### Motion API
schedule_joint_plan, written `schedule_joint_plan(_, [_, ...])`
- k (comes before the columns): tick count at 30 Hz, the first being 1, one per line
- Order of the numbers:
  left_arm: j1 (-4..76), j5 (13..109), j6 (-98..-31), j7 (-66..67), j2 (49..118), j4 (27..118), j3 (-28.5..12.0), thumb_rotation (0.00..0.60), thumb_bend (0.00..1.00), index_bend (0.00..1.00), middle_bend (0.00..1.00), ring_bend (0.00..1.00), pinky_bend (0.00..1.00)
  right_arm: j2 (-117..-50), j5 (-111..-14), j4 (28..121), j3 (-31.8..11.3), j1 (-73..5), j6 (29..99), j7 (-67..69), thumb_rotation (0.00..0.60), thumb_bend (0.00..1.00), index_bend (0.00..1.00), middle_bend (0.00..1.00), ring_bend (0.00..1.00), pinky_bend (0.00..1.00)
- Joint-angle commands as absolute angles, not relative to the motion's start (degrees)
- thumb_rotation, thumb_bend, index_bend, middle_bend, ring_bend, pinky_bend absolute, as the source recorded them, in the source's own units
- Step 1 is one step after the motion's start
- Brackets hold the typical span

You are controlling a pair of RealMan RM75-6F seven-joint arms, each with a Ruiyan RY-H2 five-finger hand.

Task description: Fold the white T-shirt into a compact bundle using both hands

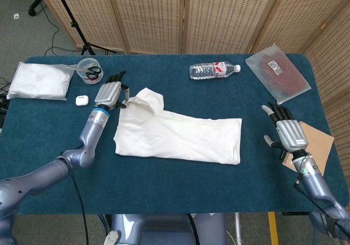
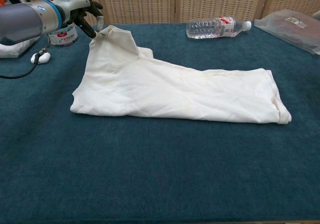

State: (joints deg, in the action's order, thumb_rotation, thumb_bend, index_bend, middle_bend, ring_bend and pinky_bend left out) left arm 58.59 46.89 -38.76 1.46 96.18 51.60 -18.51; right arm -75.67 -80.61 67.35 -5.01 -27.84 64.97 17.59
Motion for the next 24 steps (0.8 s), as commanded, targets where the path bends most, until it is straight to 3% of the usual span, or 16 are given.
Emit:
schedule_joint_plan(1, [62.4, 47.3, -35.9, 0.9, 102.4, 41.8, -20.1, 0.600, 0.63, 0.73, 0.00, 0.00, 0.00, -74.6, -80.3, 68.7, -4.7, -26.6, 65.9, 16.5, 0.600, 0.36, 0.00, 0.00, 0.00, 0.00])
schedule_joint_plan(10, [67.8, 48.6, -31.0, 0.4, 112.7, 23.6, -21.7, 0.600, 0.59, 0.73, 0.00, 0.00, 0.00, -74.6, -79.8, 68.1, -5.3, -25.9, 65.2, 17.1, 0.600, 0.36, 0.00, 0.00, 0.00, 0.00])
schedule_joint_plan(12, [68.3, 49.4, -31.1, -0.2, 114.1, 21.4, -21.7, 0.600, 0.52, 0.62, 0.00, 0.00, 0.00, -74.7, -79.8, 67.8, -5.4, -25.8, 65.0, 17.4, 0.600, 0.36, 0.00, 0.00, 0.00, 0.00])
schedule_joint_plan(14, [68.7, 50.6, -31.6, -1.1, 115.3, 19.3, -21.7, 0.600, 0.44, 0.32, 0.00, 0.00, 0.00, -74.9, -79.8, 67.5, -5.4, -25.7, 64.9, 17.8, 0.600, 0.36, 0.00, 0.00, 0.00, 0.00])
schedule_joint_plan(17, [69.0, 52.8, -34.6, -2.7, 116.9, 16.8, -21.5, 0.600, 0.42, 0.04, 0.00, 0.00, 0.00, -75.2, -79.9, 66.8, -5.5, -25.6, 64.7, 18.3, 0.600, 0.36, 0.00, 0.00, 0.00, 0.00])
schedule_joint_plan(24, [68.5, 57.6, -39.7, -9.2, 116.7, 15.8, -20.7, 0.600, 0.38, 0.00, 0.00, 0.00, 0.00, -75.5, -80.6, 65.9, -5.2, -25.5, 64.3, 18.7, 0.600, 0.39, 0.00, 0.00, 0.00, 0.00])
